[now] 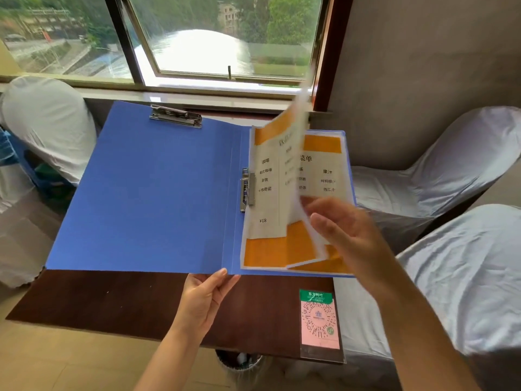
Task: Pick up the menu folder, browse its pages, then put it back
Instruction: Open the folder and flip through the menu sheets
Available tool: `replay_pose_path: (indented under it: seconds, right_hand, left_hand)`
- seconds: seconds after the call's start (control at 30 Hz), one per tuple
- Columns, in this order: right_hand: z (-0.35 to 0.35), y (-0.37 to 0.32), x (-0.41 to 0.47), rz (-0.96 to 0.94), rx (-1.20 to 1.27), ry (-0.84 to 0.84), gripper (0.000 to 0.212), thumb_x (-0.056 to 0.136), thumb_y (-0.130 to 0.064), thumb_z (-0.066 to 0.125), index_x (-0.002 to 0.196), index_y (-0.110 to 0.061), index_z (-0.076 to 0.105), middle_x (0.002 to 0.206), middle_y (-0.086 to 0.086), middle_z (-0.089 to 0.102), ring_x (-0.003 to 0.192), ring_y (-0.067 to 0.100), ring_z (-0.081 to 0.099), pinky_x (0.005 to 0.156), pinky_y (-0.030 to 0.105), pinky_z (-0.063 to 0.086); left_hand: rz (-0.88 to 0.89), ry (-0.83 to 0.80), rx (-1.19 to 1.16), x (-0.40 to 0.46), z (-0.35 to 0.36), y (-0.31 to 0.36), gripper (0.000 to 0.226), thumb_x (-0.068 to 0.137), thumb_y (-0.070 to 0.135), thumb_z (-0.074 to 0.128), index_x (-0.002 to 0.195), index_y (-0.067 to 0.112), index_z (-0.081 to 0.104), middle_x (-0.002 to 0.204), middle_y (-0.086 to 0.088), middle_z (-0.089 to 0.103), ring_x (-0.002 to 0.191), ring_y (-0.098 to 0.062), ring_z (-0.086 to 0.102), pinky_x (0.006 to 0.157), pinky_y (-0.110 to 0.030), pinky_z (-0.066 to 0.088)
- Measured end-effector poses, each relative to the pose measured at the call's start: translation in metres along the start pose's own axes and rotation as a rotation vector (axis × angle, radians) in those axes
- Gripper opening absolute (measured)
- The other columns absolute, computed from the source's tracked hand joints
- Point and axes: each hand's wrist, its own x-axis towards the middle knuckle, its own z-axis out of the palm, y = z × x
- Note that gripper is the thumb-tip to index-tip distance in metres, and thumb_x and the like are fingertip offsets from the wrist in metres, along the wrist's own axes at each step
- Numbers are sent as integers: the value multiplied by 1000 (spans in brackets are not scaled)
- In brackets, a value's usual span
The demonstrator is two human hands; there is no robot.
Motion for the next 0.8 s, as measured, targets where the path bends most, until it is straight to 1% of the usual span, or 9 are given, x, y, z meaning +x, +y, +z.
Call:
replay_pose_path:
  seconds: [0.1,0.2,0.27,0.37,0.47,0.57,0.67,0.73,0.8]
  right_hand:
    - [29,12,12,23,-127,129,27,95,-26,41,117,-37,52,135,-15,46,130,13,39,104,41,40]
    - [50,33,12,77,-400,141,45,95,-15,45,137,-28,33,143,-5,39,130,9,33,107,35,34]
    - [65,48,9,-5,-623,66,50,92,-10,49,139,-24,34,143,2,43,129,13,36,108,42,33]
    - [80,61,5,-89,-993,-27,43,91,-13,47,132,-26,44,148,3,37,139,23,23,112,53,11]
    - [82,61,-1,-120,-1002,-75,36,92,-15,47,126,-26,51,148,-1,38,141,22,18,110,58,0]
    - [60,52,-7,-149,-880,88,39,86,-10,58,122,-24,55,139,2,49,133,19,38,109,61,12]
    - [18,49,-17,-117,-964,365,50,78,-12,70,125,-20,54,139,14,47,131,31,38,103,66,25]
    - [-12,49,-25,33,-996,450,66,75,-18,73,134,-21,43,145,20,35,134,37,29,103,63,28]
    - [-40,50,-33,244,-818,379,81,76,-20,73,142,-28,26,147,16,30,131,35,33,101,56,36]
  left_hand:
    - [-4,-7,-18,-5,6,-2,30,80,-6,56,104,9,61,84,-8,70,77,-22,71,63,-31,60]
    - [-5,-37,-12,-10,8,-5,22,74,-4,60,94,2,63,73,-11,69,71,-22,71,63,-30,59]
    - [2,-53,6,-13,10,-7,15,76,-7,58,85,2,66,67,-10,70,68,-21,71,63,-30,59]
    - [-2,-71,-13,-17,12,-10,23,81,-12,52,92,2,67,74,-10,73,75,-21,72,68,-31,59]
    - [7,-64,-61,-19,13,-8,30,76,-7,56,104,3,62,89,-13,75,87,-25,71,73,-35,59]
    - [-5,-35,-105,-21,8,-7,32,72,-9,56,99,5,65,89,-12,75,87,-28,71,69,-35,59]
    - [-14,-22,-132,-23,3,-4,31,72,-10,56,94,9,68,89,-12,75,88,-28,71,67,-36,60]
    - [-1,-26,-139,-25,1,-3,32,73,-9,55,95,10,68,92,-11,75,90,-27,71,68,-36,59]
    - [4,-21,-155,-26,1,-2,33,73,-9,55,97,11,66,93,-10,75,91,-27,70,67,-35,59]
